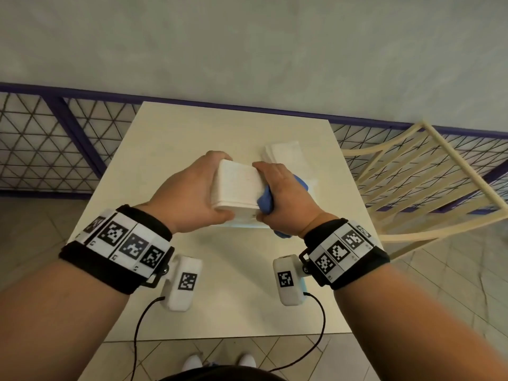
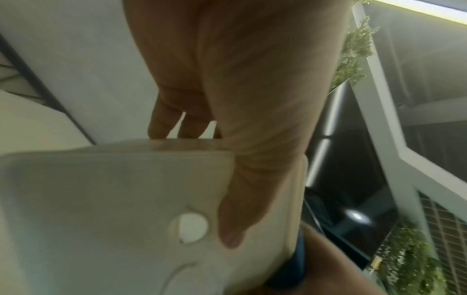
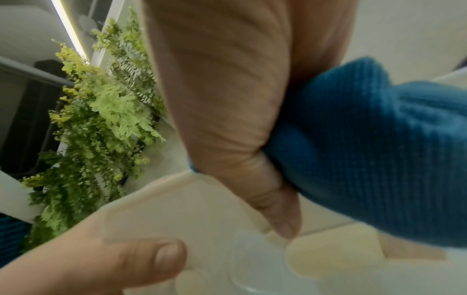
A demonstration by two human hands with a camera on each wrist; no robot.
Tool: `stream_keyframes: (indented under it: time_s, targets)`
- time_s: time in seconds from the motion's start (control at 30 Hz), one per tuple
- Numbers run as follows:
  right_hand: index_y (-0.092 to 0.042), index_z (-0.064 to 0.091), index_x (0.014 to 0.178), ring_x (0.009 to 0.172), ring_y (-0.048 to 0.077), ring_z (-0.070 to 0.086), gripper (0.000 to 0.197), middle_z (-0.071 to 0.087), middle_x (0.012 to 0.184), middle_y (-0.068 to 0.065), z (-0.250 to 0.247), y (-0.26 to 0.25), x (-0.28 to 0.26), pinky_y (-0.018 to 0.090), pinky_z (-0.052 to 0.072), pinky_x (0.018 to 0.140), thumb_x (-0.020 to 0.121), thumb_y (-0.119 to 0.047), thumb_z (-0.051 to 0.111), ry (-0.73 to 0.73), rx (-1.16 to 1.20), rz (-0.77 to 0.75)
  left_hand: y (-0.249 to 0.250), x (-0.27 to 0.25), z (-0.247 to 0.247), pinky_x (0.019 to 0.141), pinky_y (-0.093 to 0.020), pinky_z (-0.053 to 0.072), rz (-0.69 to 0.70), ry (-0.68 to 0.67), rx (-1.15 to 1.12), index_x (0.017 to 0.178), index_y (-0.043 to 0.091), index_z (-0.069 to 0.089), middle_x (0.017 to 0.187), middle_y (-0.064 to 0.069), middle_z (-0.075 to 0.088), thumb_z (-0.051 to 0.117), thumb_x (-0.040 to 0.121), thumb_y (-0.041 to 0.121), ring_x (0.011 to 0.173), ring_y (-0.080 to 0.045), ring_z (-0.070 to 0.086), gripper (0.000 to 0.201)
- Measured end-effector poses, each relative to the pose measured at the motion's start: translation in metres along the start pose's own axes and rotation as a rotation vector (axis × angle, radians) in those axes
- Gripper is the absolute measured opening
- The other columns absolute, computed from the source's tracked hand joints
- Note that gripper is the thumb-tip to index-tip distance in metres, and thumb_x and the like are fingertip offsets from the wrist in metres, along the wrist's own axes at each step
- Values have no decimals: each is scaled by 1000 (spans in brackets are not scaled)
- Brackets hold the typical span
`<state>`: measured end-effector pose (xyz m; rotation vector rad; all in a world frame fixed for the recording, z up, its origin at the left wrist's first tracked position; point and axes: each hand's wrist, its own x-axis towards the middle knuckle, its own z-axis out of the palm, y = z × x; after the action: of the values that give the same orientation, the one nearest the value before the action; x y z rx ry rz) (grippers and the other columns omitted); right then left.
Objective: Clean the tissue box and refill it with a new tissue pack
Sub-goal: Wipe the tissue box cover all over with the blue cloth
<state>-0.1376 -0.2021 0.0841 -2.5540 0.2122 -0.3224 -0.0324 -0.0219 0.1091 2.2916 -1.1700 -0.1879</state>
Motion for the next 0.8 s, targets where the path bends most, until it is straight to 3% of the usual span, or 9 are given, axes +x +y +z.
stream_keyframes:
  time_s: [0.1,0.17,0.23,0.3,0.43,0.5,0.57,0.73,0.8]
  targets:
    - [-12,32,141,132,16,32,104,25,149,7,-4,5,-1,19,25,107,55,-23,89,80,85,83,-16,-3,-1,77,-33,46,-65,25,-124,122,35,31,112,10,49,85,60,36,100,-16,51,83]
    - [-10,31,143,142,24,18,109,14,156,10,-5,11,-1,30,16,117,55,-48,85,80,-102,196,-25,-5,-3,82,-36,49,-87,62,-181,123,32,32,114,9,50,87,59,34,102,-16,52,84]
    - [-12,19,148,146,29,7,112,11,158,12,-4,11,-1,42,6,120,64,-60,74,-28,-245,279,-30,-6,-1,83,-39,50,-80,83,-190,125,28,33,114,9,50,87,58,32,103,-17,52,86]
    - [-13,7,151,147,29,3,111,8,159,13,2,-2,-1,43,3,120,71,-51,73,-87,-184,254,-31,-5,4,80,-36,49,-76,80,-187,124,27,34,113,9,50,88,57,33,101,-16,52,86]
    - [-9,-4,150,147,24,10,110,17,158,12,22,-53,1,39,9,121,69,-8,71,-134,-41,-27,-22,-1,21,69,-24,45,-59,28,-284,121,28,37,99,16,55,82,49,46,87,-5,57,87]
    - [-10,-11,149,145,20,19,111,23,157,9,30,-65,0,31,6,120,69,-1,65,-187,-94,-140,-23,-2,27,77,-29,50,-67,18,-354,121,24,38,102,16,57,70,52,50,92,-7,60,80]
    - [-11,-11,149,140,16,31,105,32,154,1,26,-52,-2,30,3,119,73,-3,61,-193,-110,-202,-28,-7,29,82,-40,53,-89,50,-411,117,29,39,104,13,59,71,50,48,95,-11,62,77]
    - [-15,-14,148,137,14,35,92,34,148,-15,3,5,-13,30,-2,117,82,-8,48,-91,-36,37,-45,-18,29,89,-44,51,-145,79,-420,113,40,37,109,19,54,84,47,36,104,-14,56,81]
    - [-14,-12,149,132,18,39,99,41,142,-9,5,-2,-10,30,0,117,77,-7,54,-50,-4,78,-43,-18,30,89,-42,51,-141,80,-428,110,46,37,109,19,54,84,45,41,103,-13,56,80]
